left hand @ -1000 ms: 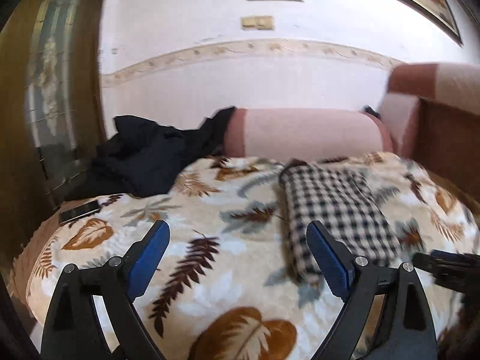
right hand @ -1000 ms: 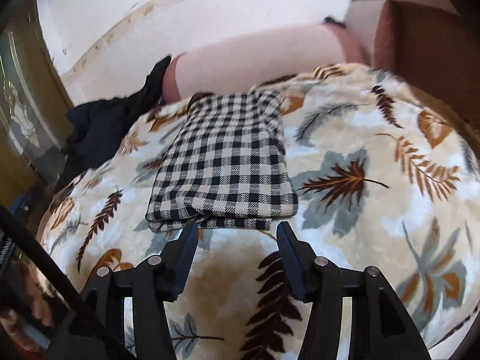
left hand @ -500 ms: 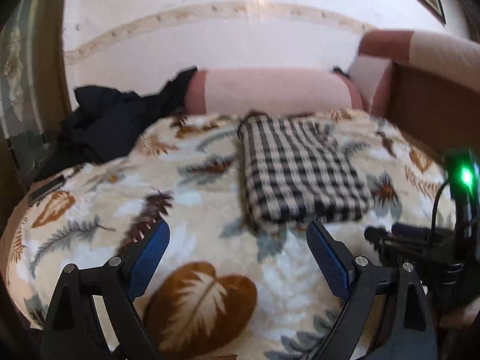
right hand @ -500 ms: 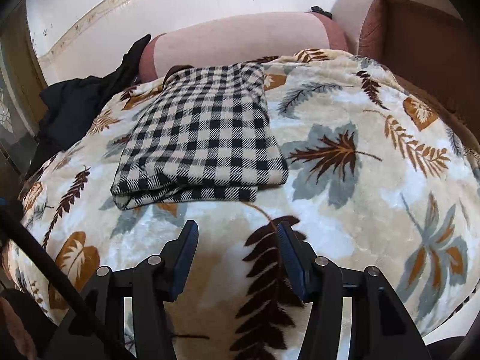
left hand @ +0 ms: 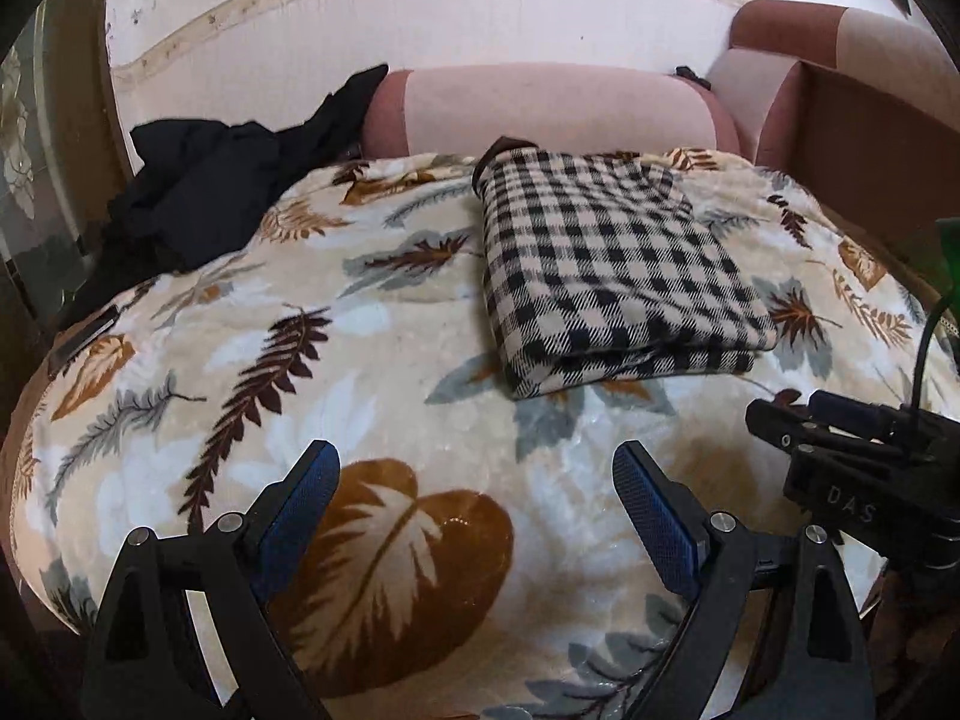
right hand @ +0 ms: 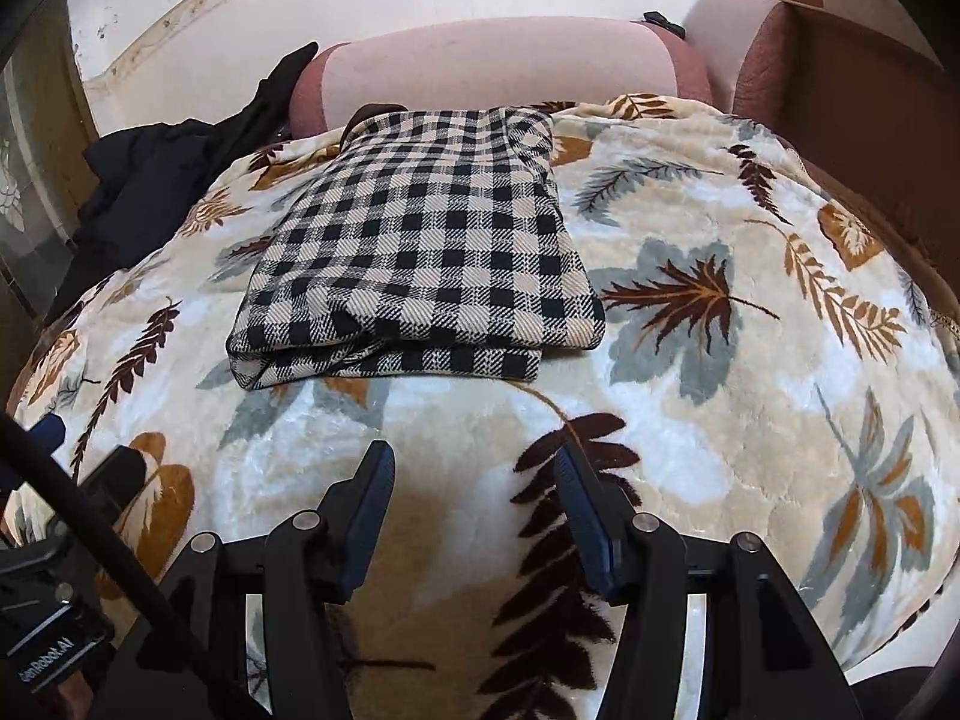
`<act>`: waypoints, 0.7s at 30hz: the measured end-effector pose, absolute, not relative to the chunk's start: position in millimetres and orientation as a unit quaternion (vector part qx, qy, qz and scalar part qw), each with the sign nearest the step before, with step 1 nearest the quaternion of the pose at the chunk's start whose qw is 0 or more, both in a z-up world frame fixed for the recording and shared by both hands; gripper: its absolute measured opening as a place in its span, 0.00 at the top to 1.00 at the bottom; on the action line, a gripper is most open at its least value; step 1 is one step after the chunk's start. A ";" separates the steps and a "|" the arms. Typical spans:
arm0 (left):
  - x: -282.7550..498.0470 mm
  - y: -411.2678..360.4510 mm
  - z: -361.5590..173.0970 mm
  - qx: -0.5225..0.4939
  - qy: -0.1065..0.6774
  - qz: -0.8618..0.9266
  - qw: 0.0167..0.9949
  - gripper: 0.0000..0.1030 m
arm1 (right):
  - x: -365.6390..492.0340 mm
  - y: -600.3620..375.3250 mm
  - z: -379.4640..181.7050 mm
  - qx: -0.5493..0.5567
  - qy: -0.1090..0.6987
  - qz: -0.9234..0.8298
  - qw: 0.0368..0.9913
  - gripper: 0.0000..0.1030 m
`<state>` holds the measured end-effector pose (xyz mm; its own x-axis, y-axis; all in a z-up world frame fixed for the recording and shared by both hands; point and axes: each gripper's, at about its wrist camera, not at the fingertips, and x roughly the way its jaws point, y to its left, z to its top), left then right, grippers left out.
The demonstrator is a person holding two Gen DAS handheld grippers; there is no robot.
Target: Fold large clothes
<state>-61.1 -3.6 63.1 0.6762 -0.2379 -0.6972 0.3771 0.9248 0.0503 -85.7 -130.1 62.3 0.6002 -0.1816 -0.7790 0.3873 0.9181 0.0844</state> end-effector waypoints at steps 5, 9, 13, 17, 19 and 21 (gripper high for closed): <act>-53.2 -2.3 53.1 0.086 0.394 -0.170 0.899 0.11 | -81.8 -121.8 62.2 0.090 0.416 -0.172 0.889 0.39; -50.7 -1.6 48.3 0.084 0.405 -0.170 0.894 0.11 | -81.5 -113.9 64.5 0.058 0.408 -0.180 0.893 0.39; -48.9 0.0 47.3 0.078 0.409 -0.170 0.893 0.11 | -81.2 -110.7 65.3 0.046 0.406 -0.181 0.894 0.38; -48.6 0.4 46.8 0.078 0.411 -0.170 0.892 0.11 | -81.6 -112.2 65.0 0.048 0.406 -0.184 0.894 0.38; -48.8 -0.1 46.3 0.078 0.412 -0.170 0.892 0.11 | -82.0 -115.1 64.4 0.051 0.408 -0.186 0.892 0.38; -48.9 -0.3 46.0 0.077 0.414 -0.171 0.891 0.11 | -82.4 -116.6 63.5 0.054 0.409 -0.189 0.891 0.38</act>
<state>-48.9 -0.3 46.0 0.5996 -0.2403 -0.7634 0.3675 0.9300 -0.0041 -82.4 -116.6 63.5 0.5936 -0.2923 -0.7498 0.3810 0.9227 -0.0581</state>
